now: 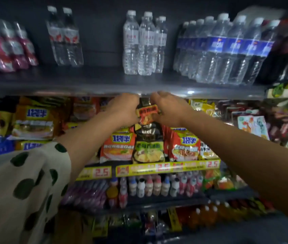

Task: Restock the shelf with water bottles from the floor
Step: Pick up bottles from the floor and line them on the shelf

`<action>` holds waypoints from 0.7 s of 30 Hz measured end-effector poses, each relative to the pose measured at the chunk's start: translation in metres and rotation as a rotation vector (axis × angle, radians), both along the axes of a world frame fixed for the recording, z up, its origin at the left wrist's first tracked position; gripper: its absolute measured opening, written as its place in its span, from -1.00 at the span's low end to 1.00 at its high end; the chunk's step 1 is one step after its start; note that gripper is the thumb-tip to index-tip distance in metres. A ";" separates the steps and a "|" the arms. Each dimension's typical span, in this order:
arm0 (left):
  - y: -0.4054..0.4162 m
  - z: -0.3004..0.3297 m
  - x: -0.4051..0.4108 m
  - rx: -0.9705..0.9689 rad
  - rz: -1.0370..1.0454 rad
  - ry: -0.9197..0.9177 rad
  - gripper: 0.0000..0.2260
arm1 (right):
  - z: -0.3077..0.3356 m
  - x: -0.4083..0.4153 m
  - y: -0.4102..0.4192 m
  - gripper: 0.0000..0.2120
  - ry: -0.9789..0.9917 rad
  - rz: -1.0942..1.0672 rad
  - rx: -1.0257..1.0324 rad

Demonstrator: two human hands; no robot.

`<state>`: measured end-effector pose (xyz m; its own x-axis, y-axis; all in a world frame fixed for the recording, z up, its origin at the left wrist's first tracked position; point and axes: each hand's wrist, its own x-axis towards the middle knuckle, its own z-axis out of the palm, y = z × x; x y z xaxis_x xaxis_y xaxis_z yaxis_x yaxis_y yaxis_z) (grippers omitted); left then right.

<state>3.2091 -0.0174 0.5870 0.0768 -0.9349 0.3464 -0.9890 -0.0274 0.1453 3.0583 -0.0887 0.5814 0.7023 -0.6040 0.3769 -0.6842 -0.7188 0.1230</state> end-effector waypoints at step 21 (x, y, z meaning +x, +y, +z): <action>0.038 -0.577 -0.043 0.889 -0.035 0.169 -0.62 | -0.606 -0.039 0.061 -0.43 0.357 -0.198 0.887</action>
<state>3.1657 0.0202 0.0105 0.0280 -0.8550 -0.5179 -0.9588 -0.1695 0.2280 3.0196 -0.0275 -0.0244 0.5425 -0.6850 -0.4863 -0.8299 -0.5268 -0.1839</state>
